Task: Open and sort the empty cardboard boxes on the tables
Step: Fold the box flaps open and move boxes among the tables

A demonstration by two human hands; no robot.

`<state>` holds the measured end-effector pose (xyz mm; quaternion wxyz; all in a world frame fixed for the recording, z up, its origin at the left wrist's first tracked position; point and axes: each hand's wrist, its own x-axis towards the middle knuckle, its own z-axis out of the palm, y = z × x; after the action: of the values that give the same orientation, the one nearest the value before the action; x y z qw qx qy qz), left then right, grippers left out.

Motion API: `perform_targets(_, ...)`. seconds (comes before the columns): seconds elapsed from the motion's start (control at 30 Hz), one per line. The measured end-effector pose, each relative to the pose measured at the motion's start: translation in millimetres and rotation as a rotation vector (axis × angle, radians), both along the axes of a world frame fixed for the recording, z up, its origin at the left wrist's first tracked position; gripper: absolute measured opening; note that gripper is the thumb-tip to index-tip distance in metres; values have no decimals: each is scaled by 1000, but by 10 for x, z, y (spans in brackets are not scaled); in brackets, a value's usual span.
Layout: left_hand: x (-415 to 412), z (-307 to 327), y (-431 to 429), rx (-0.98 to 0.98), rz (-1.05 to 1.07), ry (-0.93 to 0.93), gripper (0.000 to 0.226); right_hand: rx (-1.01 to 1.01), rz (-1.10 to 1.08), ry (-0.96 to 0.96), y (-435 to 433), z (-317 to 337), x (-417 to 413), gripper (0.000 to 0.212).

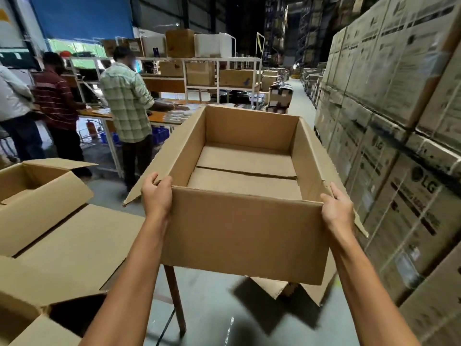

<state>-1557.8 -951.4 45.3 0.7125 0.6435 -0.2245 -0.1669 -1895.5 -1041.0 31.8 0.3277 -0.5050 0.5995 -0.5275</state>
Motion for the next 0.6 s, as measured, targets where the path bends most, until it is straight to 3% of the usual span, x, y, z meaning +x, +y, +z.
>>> perform_targets(0.33,732,-430,-1338,68,36,106,71,89,25,50,-1564,-340,747,50)
perform_targets(0.6,1345,-900,-2507,120,207,158,73,100,232,63,-3283,-714,1576,48)
